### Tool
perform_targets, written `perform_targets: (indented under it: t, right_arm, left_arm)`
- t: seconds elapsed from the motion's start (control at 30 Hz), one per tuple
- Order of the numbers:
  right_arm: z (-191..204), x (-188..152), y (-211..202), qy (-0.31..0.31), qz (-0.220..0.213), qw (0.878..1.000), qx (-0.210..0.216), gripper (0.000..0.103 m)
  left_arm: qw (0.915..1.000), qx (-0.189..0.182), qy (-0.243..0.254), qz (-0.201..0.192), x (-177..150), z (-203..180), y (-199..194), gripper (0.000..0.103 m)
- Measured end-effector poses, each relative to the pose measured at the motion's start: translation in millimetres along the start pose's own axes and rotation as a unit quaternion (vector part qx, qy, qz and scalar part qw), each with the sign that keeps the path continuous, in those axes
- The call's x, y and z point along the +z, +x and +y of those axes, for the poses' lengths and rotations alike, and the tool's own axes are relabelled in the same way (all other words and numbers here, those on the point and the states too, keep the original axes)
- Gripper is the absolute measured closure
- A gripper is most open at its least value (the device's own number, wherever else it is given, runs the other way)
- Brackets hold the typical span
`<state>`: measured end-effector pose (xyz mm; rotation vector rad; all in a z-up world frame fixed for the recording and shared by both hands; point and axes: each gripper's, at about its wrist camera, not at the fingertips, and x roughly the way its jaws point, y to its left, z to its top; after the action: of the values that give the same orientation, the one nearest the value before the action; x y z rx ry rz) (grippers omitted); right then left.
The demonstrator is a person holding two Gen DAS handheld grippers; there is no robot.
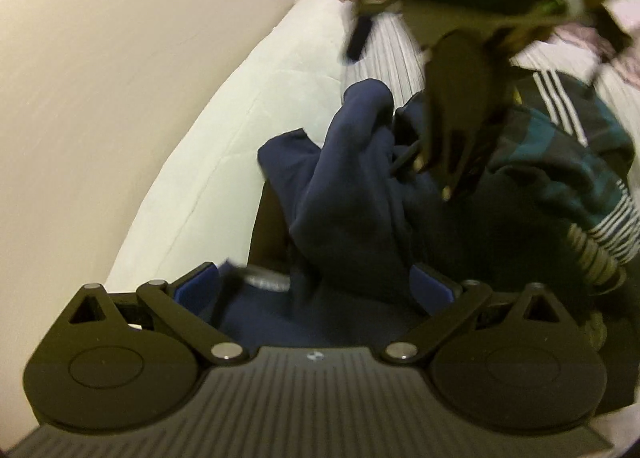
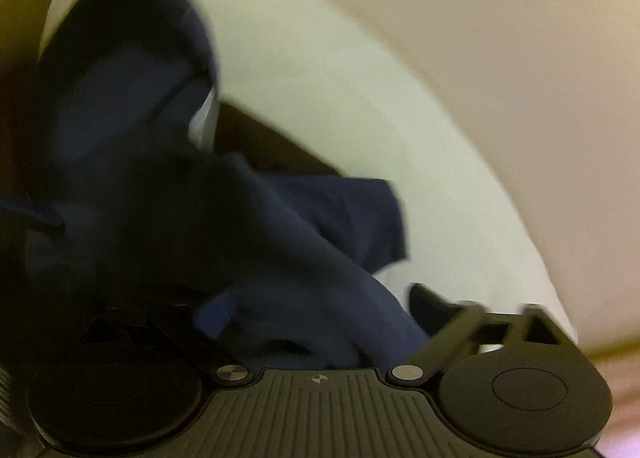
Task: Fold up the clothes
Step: 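Grasp the navy sweatshirt with both grippers and lift it from the heap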
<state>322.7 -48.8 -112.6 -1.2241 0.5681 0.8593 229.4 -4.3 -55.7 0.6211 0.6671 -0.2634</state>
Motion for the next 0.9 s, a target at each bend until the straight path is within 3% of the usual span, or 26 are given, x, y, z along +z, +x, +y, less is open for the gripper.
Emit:
perform_targets:
  t: [0.07,0.13,0.2,0.37,0.53,0.67,0.83,0.9]
  right_arm:
    - [-1,0,18,-0.018,0.013,1.0,0.003,0.039]
    - [-4,-1,31,-0.018,0.023,1.0,0.001,0.079]
    - [-11,-6,24,0.017,0.023,1.0,0.002,0.091]
    - [-10,-35,-35,0.094,0.005,0.996,-0.01,0.094]
    - [9,-68,-111,0.17,-0.012,0.985,-0.042,0.095]
    - [25,-88,-174,0.242,-0.035,0.966,-0.083,0.096]
    - [44,-124,-247,0.326,-0.047,0.937,-0.115,0.096]
    - [60,-145,-273,0.353,-0.043,0.926,-0.126,0.096]
  left_arm:
    - [0.9999,0.001,0.013,-0.002,1,-3,12,0.003]
    - [0.9999,-0.006,0.013,-0.001,-2,-7,23,0.003]
    - [0.9998,-0.008,0.016,0.0,-4,-8,28,0.003]
    - [0.9997,-0.02,0.012,-0.009,-3,-5,31,0.003]
    - [0.9981,-0.035,0.017,-0.048,8,-9,15,0.004]
    - [0.9945,-0.064,0.042,-0.071,17,-28,-1,0.006]
    - [0.9887,-0.073,0.09,-0.095,31,-62,-27,0.008]
    - [0.9862,-0.08,0.098,-0.107,40,-78,-48,0.015]
